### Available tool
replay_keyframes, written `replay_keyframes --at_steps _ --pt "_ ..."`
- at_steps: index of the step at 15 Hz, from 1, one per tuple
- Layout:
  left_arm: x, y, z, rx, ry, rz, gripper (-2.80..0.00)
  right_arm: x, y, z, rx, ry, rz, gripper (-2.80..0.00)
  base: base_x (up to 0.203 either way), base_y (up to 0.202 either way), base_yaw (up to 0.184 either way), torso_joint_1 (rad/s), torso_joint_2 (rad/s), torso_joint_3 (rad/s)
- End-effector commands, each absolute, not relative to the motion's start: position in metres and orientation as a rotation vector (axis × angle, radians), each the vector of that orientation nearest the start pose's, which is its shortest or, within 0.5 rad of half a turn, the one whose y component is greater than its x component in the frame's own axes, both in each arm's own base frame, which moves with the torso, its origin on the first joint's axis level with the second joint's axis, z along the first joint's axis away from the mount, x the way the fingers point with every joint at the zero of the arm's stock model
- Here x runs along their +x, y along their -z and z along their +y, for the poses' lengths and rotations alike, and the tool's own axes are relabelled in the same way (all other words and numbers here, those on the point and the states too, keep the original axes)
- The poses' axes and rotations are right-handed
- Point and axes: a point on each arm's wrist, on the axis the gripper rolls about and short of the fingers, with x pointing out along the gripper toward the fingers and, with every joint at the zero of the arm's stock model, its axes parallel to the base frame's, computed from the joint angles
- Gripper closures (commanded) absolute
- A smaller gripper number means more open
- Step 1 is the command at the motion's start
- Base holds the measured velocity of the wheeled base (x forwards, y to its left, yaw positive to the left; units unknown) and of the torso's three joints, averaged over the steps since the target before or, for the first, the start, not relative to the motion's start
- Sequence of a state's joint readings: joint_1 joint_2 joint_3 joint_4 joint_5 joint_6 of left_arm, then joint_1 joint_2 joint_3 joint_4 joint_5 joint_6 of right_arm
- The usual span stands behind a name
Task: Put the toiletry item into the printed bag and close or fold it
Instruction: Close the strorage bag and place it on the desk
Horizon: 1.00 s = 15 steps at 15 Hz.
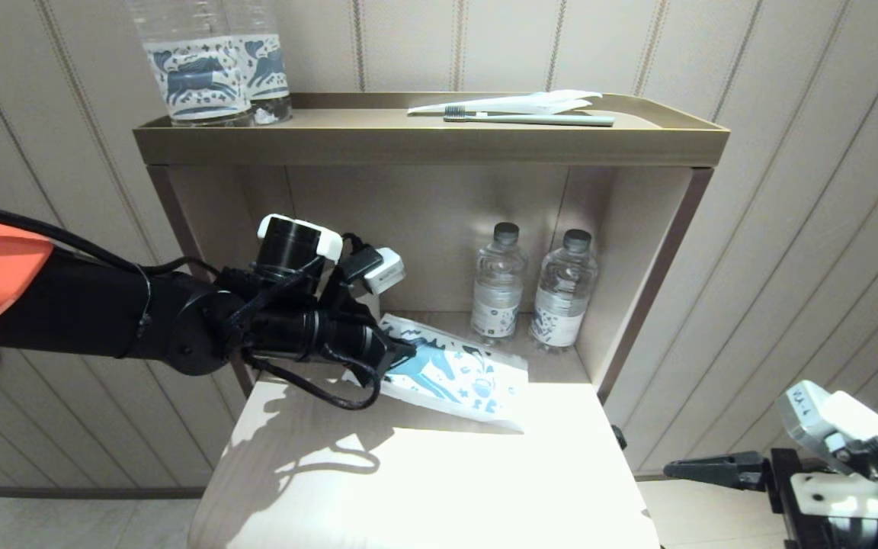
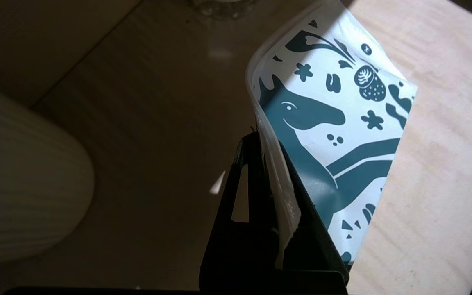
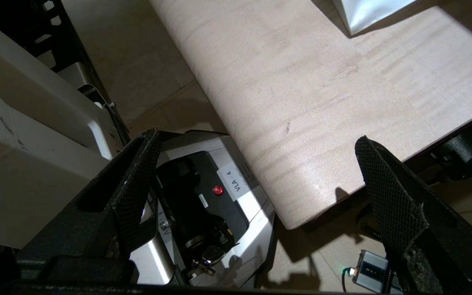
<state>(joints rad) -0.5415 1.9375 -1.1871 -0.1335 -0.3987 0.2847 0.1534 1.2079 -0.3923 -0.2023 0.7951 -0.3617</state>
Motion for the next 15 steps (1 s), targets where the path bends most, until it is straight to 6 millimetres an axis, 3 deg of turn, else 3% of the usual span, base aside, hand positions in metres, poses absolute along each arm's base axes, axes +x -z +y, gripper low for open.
replay_keyframes --at_steps 1,2,3,6,11,12,15 --pt "0.303 -0.162 -0.191 0.319 0.95 0.52 0.0 0.14 -0.146 0.038 -0.119 -1.014 0.44 -2.8 0.0 0.0 0.0 0.0 0.0 0.0" --pt "0.301 -0.161 -0.189 0.333 0.911 0.538 0.0 0.138 -0.141 0.038 -0.12 -1.019 0.455 -2.8 0.0 0.0 0.0 0.0 0.0 0.0" --pt "0.3 -0.159 -0.187 0.352 0.859 0.559 0.0 0.14 -0.138 0.038 -0.113 -1.017 0.466 0.0 0.0 0.0 0.0 0.0 0.0 0.0" --pt "0.291 -0.157 -0.187 0.393 0.754 0.588 0.0 0.152 -0.127 0.04 -0.075 -1.022 0.537 0.0 0.0 0.0 0.0 0.0 0.0 0.0" --pt "0.28 -0.158 -0.189 0.402 0.682 0.593 0.0 0.151 -0.129 0.039 -0.074 -1.011 0.526 0.0 0.0 0.0 0.0 0.0 0.0 0.0" --pt "0.282 -0.156 -0.19 0.404 0.678 0.596 -2.8 0.151 -0.128 0.039 -0.074 -1.013 0.531 0.0 0.0 0.0 0.0 0.0 0.0 0.0" --pt "0.28 -0.156 -0.193 0.409 0.688 0.594 -2.8 0.15 -0.127 0.039 -0.077 -1.014 0.53 0.0 0.0 0.0 0.0 0.0 0.0 0.0"
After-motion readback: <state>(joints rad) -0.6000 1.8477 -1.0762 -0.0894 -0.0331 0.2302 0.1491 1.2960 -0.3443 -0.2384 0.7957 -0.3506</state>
